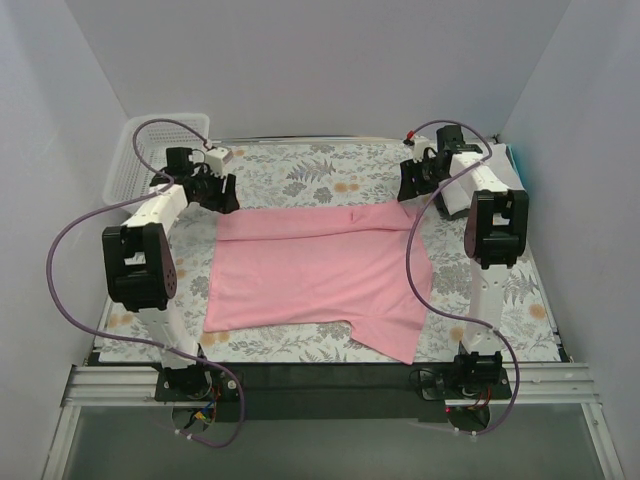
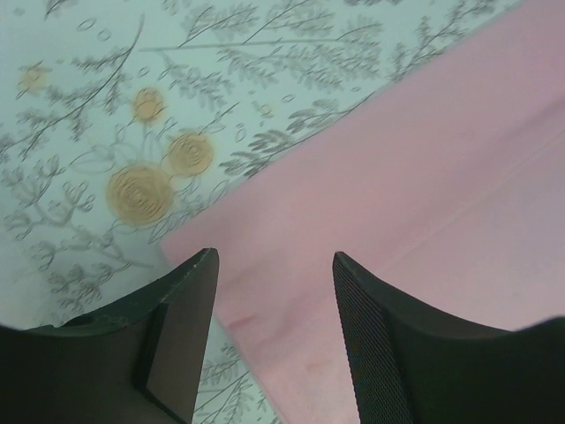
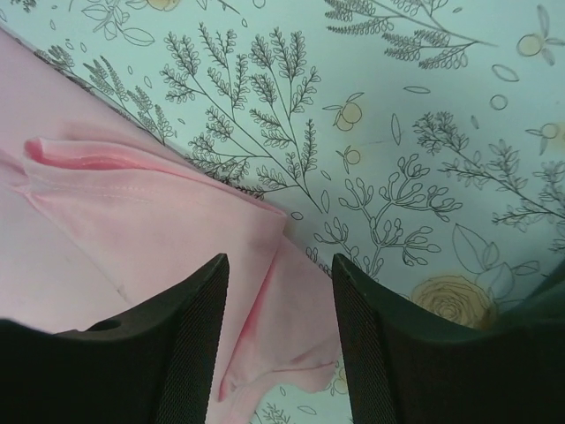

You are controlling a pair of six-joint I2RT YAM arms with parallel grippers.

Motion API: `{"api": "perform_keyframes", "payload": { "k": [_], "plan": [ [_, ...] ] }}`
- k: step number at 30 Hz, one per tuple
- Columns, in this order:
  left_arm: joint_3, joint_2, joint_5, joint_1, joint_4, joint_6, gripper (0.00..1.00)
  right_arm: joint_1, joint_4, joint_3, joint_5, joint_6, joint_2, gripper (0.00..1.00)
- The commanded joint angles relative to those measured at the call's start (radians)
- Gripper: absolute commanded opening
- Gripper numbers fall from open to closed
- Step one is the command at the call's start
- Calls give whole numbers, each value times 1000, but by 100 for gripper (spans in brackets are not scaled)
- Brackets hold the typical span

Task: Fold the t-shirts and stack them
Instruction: Fold the tshirt

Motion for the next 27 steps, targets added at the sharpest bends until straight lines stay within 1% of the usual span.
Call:
{"api": "perform_keyframes", "payload": {
  "k": [1,2,5,7,8,10,12,13,16,18,19,20,24,27],
  "plan": [
    [52,6,85,-70,13,-41,52,-1,-18,33,-41,40,12,48],
    [60,14,103,-116,29,-76,51,0,-18,30,-57,45,16,48],
    [115,78,142,-193,57,-148,51,0,-16,27,-85,56,29,47],
    [185,120,151,-254,57,-194,51,-1,-16,26,-105,60,32,45],
    [213,167,169,-274,65,-218,51,-1,-16,24,-120,60,33,45],
    [280,213,180,-328,83,-300,51,0,-18,21,-125,65,32,40],
    [320,276,192,-362,114,-358,51,-1,-16,15,-127,60,30,38],
    [356,295,192,-395,135,-372,51,-1,-16,15,-125,59,29,36],
    [393,355,189,-450,172,-421,51,0,-16,13,-122,57,33,35],
    [420,393,183,-478,214,-450,52,-1,-16,21,-121,62,41,38],
    [429,408,185,-486,223,-479,52,-1,-16,22,-121,66,44,42],
    [449,421,182,-494,240,-489,53,-1,-16,24,-122,69,52,43],
    [497,485,171,-524,254,-525,54,0,-16,39,-139,80,72,43],
    [511,514,183,-543,269,-547,54,-1,-16,47,-159,83,76,40]
  ]
}}
